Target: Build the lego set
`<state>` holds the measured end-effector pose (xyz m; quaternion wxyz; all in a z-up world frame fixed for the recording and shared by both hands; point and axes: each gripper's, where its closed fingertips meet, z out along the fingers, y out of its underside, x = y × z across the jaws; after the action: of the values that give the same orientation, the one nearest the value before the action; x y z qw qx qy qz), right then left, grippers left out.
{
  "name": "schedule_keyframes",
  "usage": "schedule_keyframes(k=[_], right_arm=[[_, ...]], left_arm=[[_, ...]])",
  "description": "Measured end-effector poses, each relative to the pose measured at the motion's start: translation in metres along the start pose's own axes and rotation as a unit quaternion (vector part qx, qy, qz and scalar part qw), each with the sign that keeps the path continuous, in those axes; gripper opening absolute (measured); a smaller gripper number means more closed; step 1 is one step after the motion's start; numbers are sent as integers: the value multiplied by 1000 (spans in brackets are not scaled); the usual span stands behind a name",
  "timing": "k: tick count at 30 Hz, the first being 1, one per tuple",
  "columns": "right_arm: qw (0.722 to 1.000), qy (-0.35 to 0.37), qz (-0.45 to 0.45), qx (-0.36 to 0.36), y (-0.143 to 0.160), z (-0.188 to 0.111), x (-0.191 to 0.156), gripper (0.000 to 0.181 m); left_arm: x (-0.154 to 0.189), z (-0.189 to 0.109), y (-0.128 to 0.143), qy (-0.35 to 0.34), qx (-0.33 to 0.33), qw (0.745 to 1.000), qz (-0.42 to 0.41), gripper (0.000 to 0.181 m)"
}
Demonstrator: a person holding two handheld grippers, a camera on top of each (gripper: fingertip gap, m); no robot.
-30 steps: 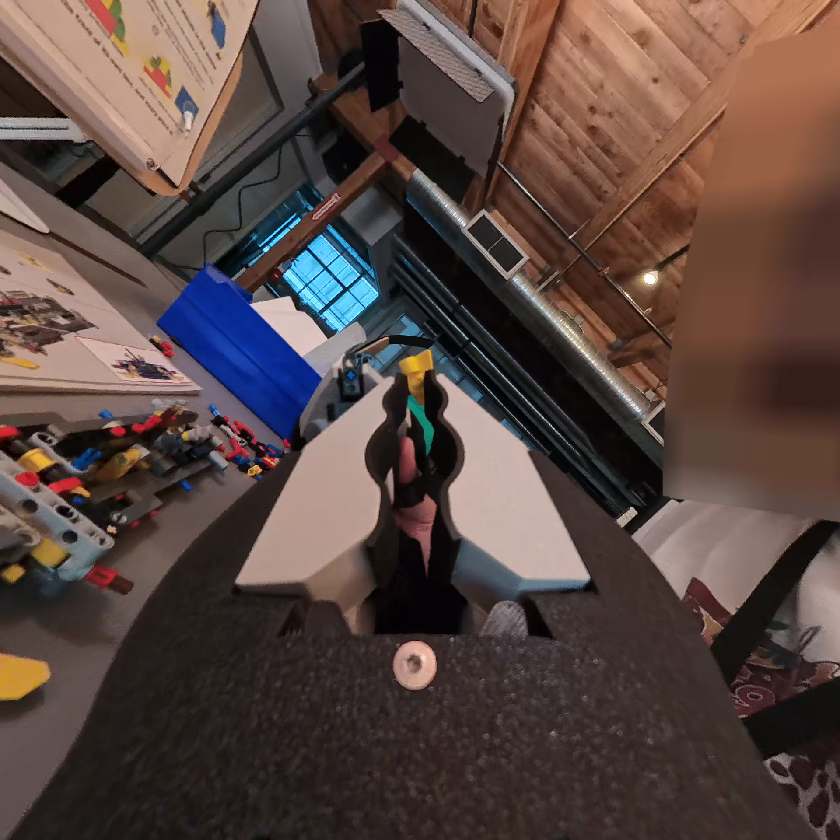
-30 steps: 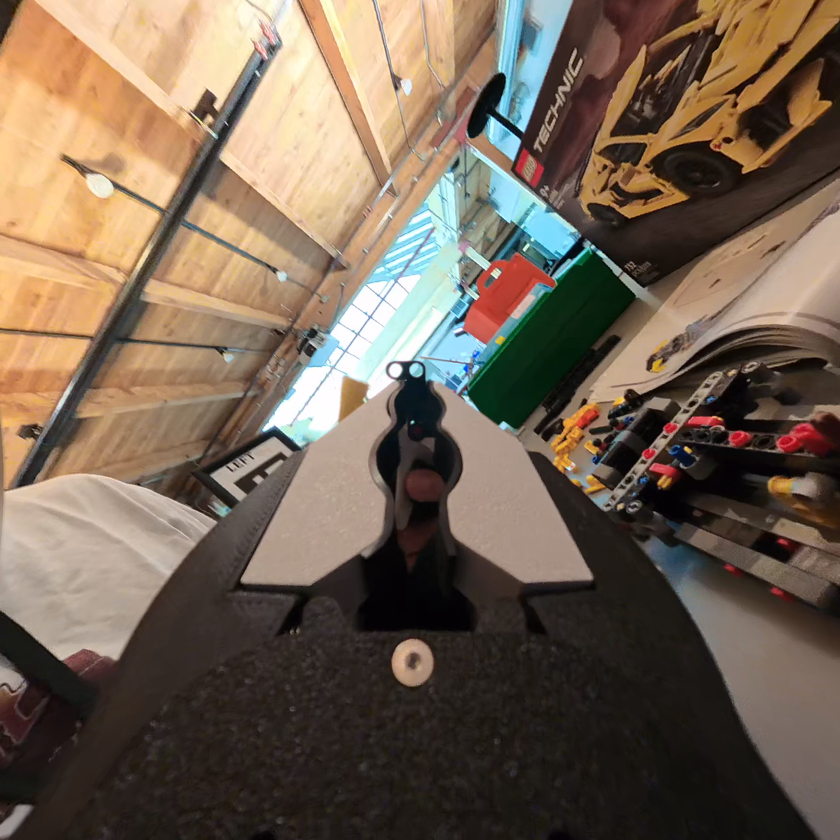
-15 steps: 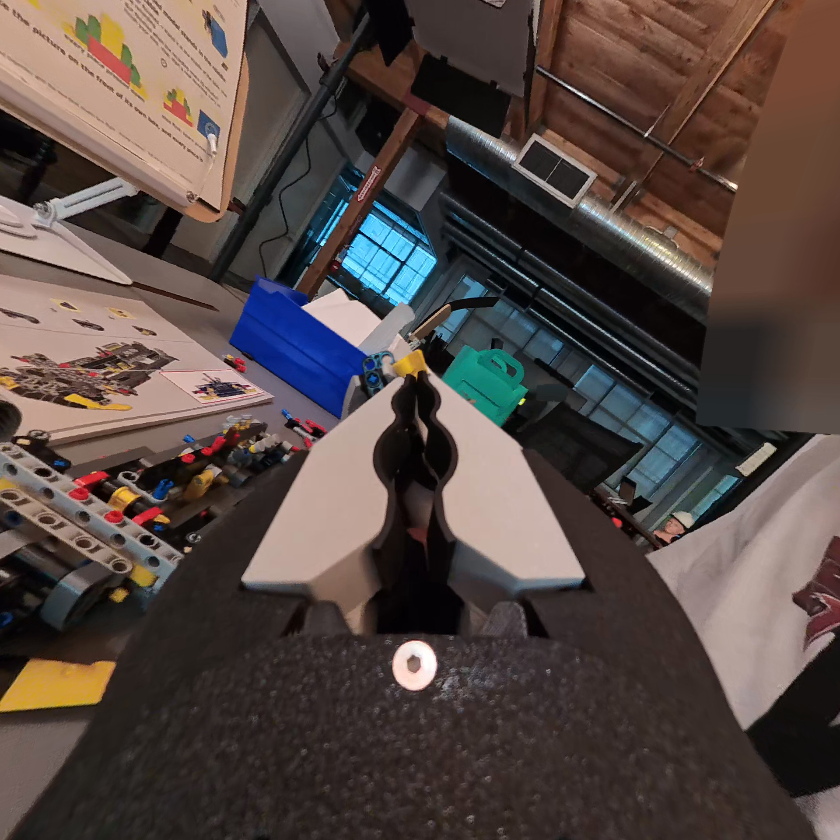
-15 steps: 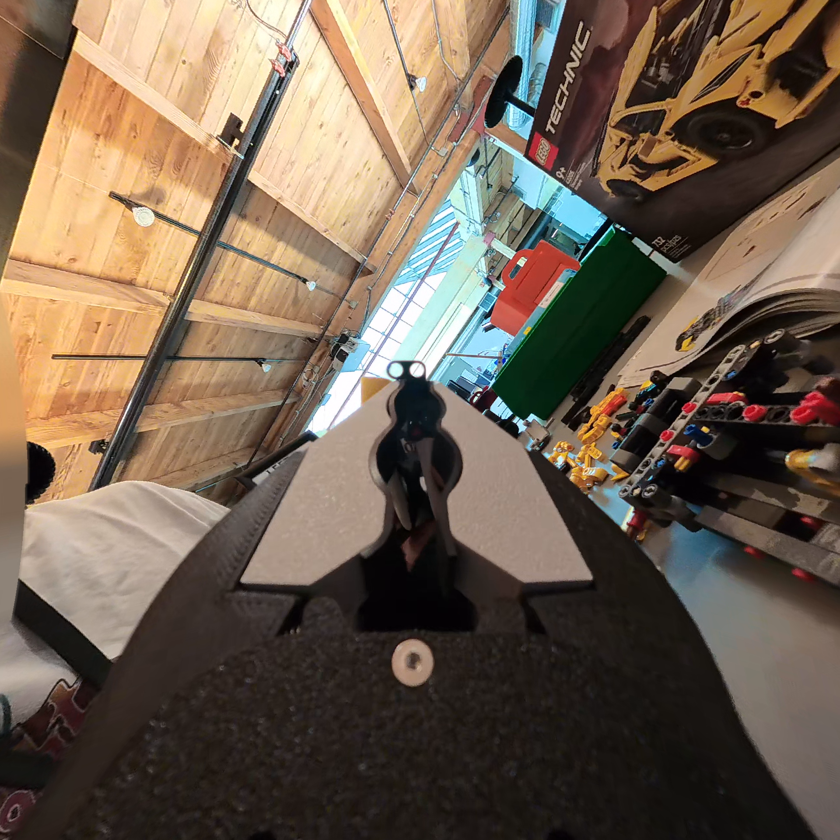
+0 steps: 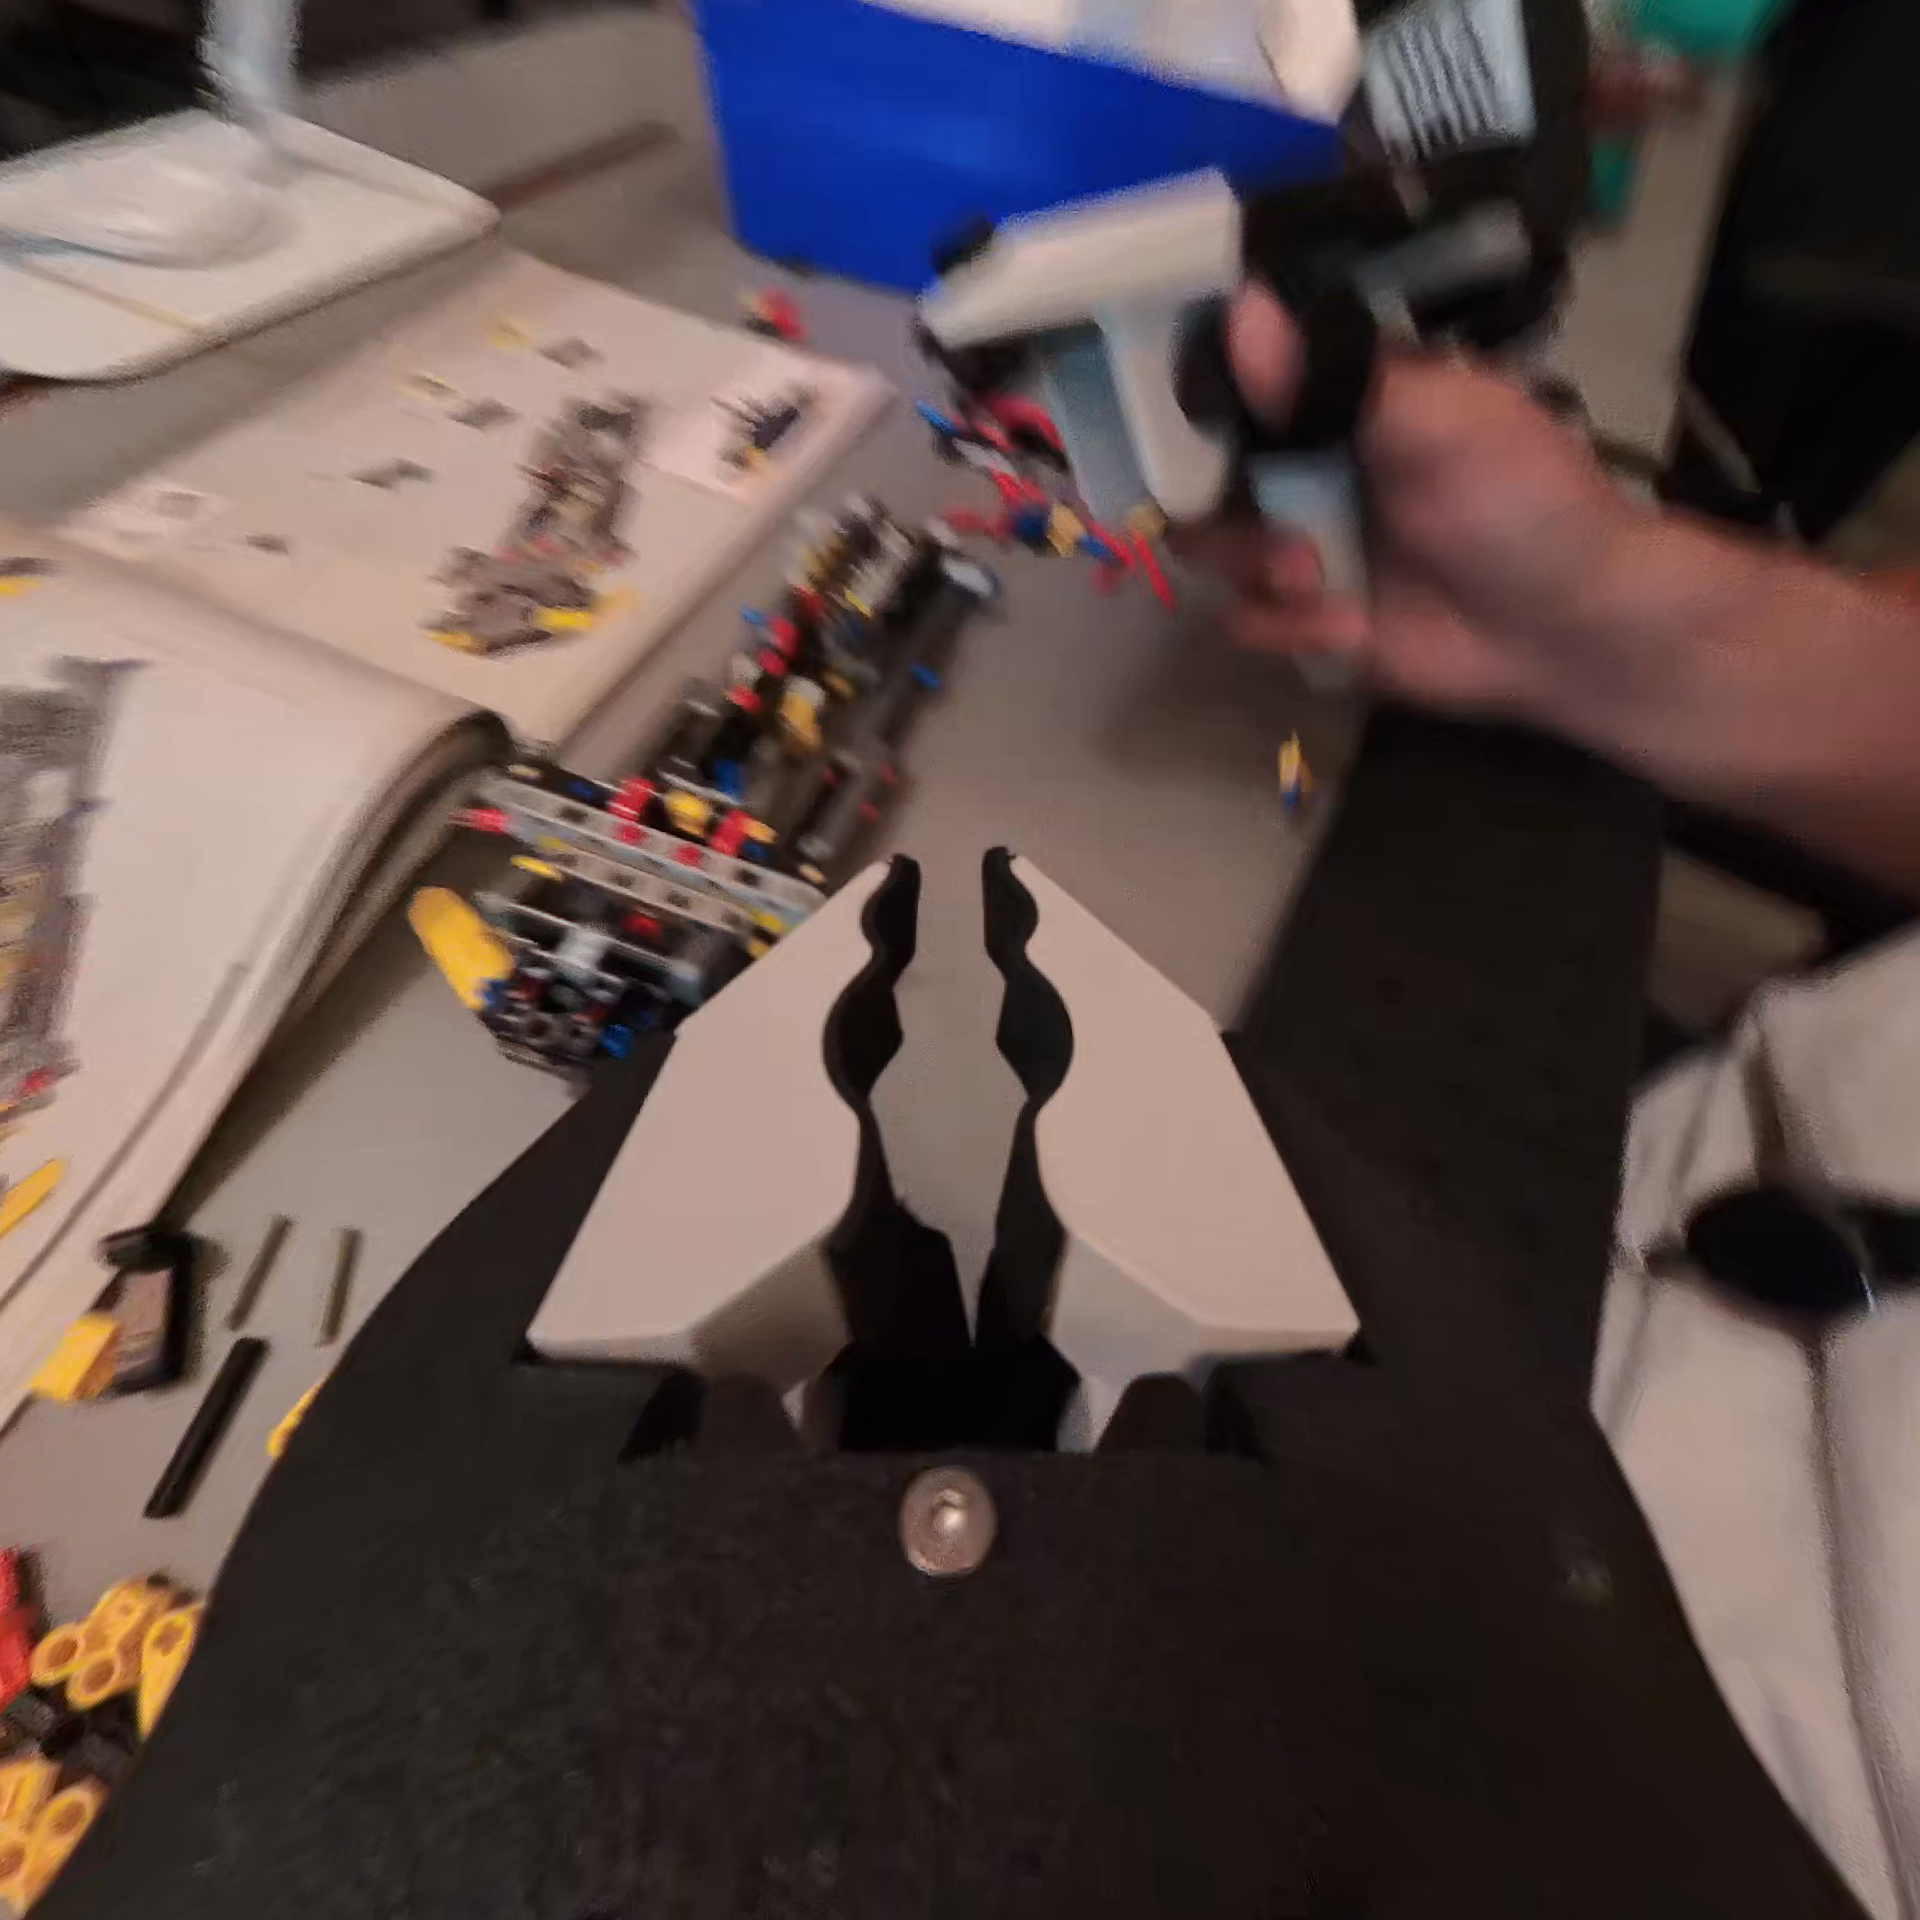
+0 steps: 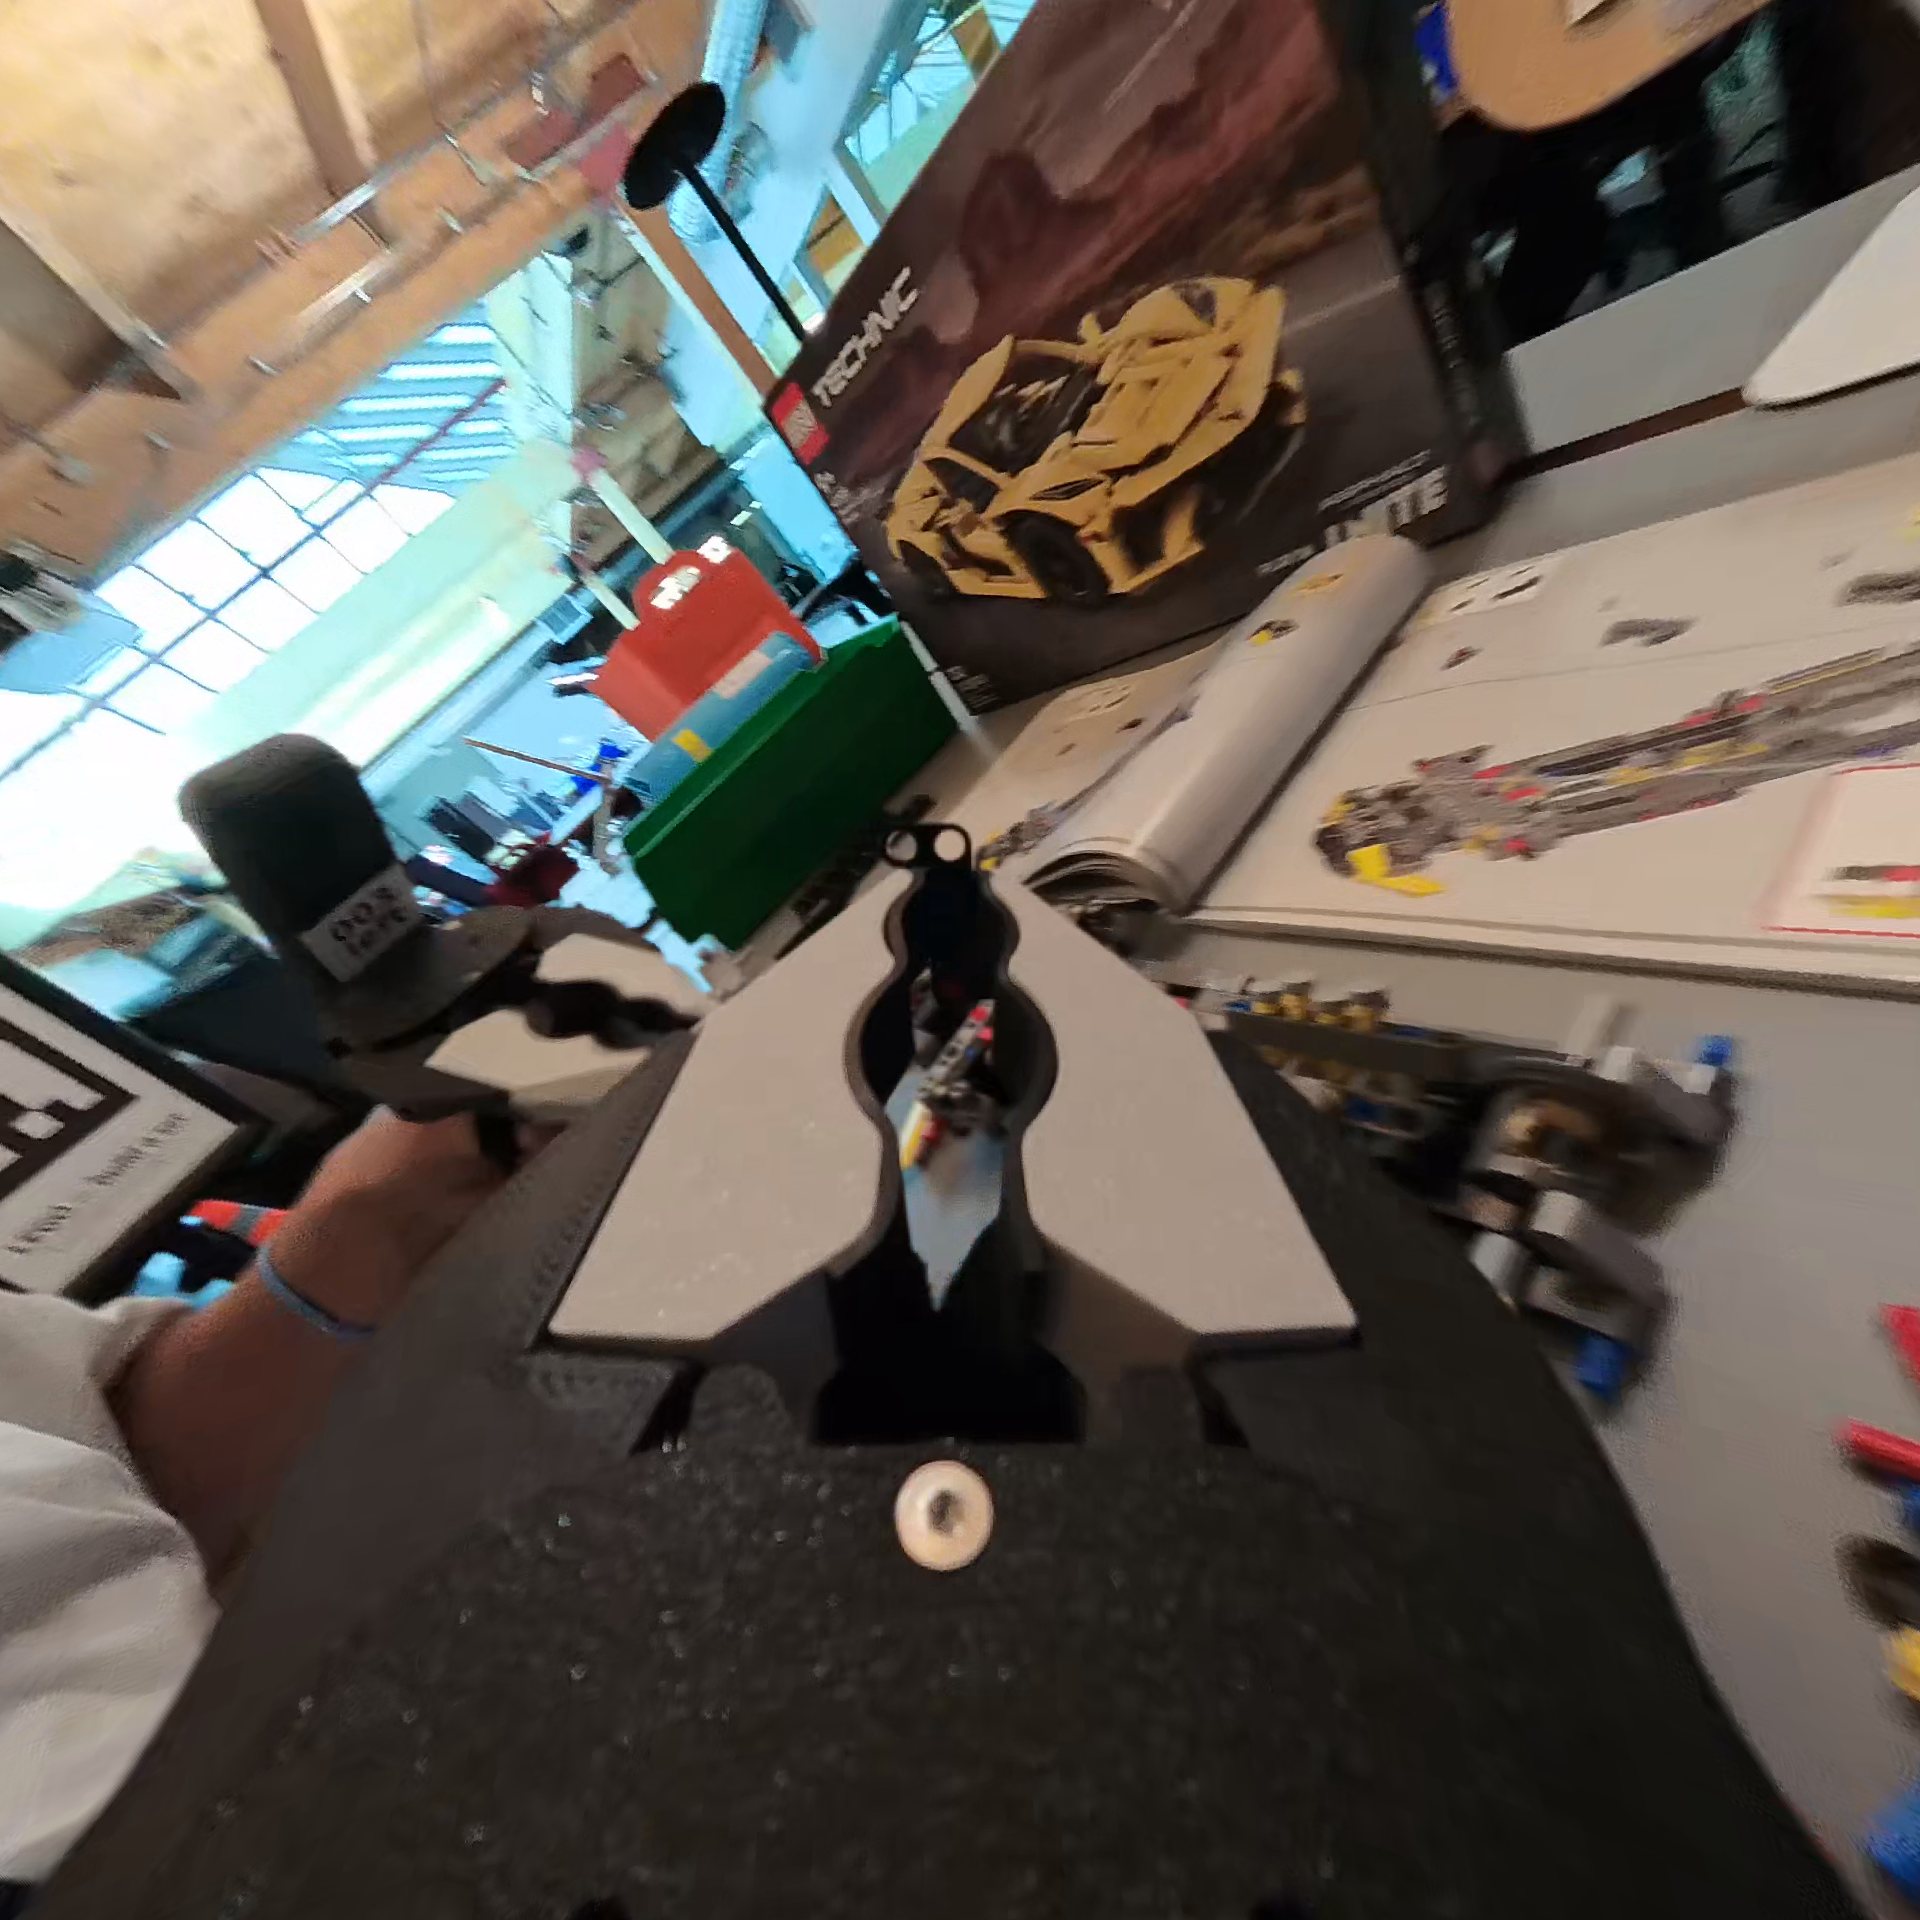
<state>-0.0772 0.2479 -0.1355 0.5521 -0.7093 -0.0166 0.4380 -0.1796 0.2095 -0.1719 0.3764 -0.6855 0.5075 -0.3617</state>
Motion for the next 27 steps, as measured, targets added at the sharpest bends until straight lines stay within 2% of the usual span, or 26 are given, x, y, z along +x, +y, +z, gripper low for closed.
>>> schedule_keyframes(k=[2, 5, 8, 13, 15, 18, 22, 25, 27], right_arm=[[1000, 2, -9, 7, -5, -11, 4, 5], [1000, -1, -17, 24, -17, -32, 9, 6], [997, 31, -49, 52, -29, -62, 19, 6], [988, 102, -85, 83, -37, -115, 34, 6], [984, 120, -88, 94, -37, -132, 37, 6], [984, 123, -70, 113, -38, -147, 40, 6], [986, 105, -59, 112, -37, -145, 42, 6], [987, 101, -63, 110, -37, -144, 39, 6], [986, 116, -64, 105, -36, -145, 42, 6]], left_arm=[[18, 1, 23, 51, -55, 995, 61, 13], [42, 18, 44, 92, -97, 979, 152, 14], [64, 47, 41, 125, -103, 966, 200, 15], [101, 106, 23, 221, -133, 953, 160, 27], [111, 123, 18, 251, -149, 941, 170, 31], [124, 143, 14, 268, -154, 928, 206, 30], [138, 157, 17, 273, -199, 920, 200, 26], [136, 160, 16, 226, -225, 928, 194, 16], [137, 159, 18, 201, -239, 929, 198, 19]])
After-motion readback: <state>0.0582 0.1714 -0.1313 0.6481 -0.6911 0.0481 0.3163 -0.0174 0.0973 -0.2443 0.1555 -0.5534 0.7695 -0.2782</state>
